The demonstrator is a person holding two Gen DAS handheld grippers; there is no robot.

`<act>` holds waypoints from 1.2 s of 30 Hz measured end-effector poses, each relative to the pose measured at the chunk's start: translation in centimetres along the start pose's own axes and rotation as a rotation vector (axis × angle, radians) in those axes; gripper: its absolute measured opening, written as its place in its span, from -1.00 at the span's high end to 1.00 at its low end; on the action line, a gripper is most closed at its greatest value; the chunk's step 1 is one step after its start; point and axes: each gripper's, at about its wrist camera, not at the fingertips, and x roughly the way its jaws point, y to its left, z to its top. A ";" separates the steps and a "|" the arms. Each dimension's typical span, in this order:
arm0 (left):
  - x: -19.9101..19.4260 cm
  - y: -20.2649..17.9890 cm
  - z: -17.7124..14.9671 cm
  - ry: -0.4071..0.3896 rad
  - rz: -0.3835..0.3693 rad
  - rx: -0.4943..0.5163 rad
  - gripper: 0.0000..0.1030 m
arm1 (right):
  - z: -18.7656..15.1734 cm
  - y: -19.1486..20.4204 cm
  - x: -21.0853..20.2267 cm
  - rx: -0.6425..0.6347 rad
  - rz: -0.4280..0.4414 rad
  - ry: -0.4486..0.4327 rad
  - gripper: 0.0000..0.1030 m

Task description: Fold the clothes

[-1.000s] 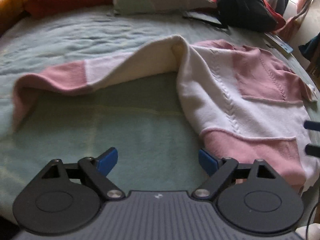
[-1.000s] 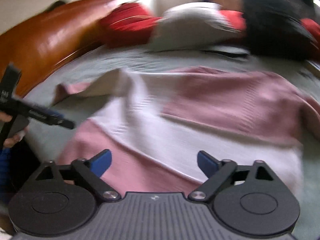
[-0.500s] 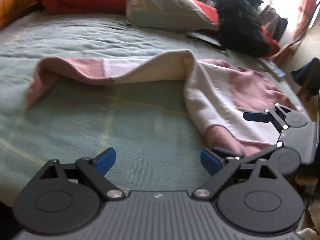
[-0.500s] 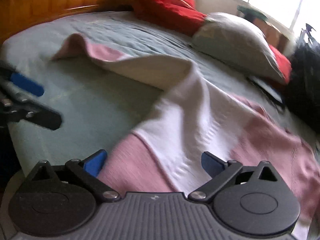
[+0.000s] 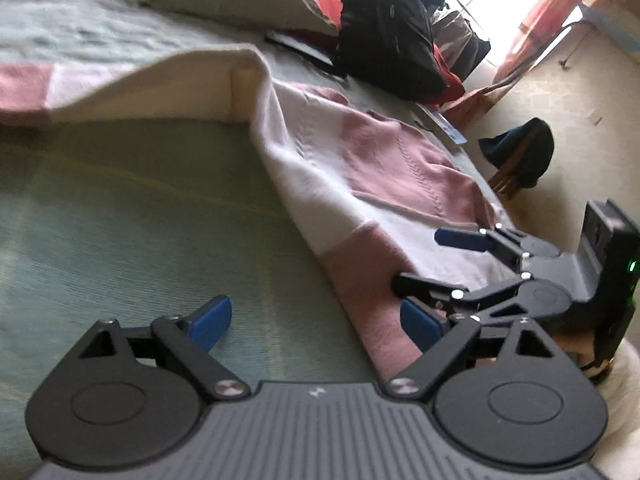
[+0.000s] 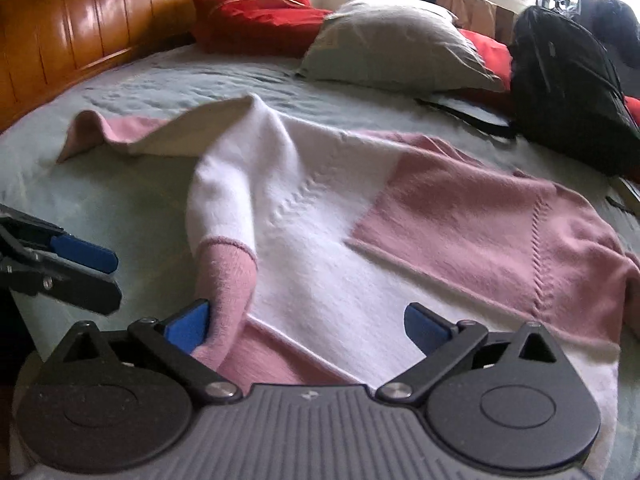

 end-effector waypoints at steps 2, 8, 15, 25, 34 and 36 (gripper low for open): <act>0.5 -0.1 0.2 -0.004 -0.024 -0.012 -0.75 | -0.5 -1.1 -0.1 0.035 -0.001 0.005 -1.00; 2.3 -1.0 1.0 -0.013 -0.093 0.005 -0.75 | -2.4 -4.5 -2.0 0.164 0.008 -0.021 -1.00; 4.4 -0.3 1.8 -0.052 -0.086 0.021 -0.74 | -4.1 -5.9 -3.8 0.199 -0.010 -0.039 -1.00; 1.6 2.5 3.5 -0.103 -0.062 -0.131 -0.76 | -3.3 -5.4 -5.0 0.210 0.114 -0.066 -1.00; -3.5 0.6 3.2 -0.090 0.128 -0.043 -0.78 | 2.2 5.5 -1.5 -0.096 0.189 -0.038 -1.00; -3.9 0.5 2.8 -0.083 0.123 -0.051 -0.78 | 2.3 6.7 -0.3 -0.138 0.149 -0.020 -1.00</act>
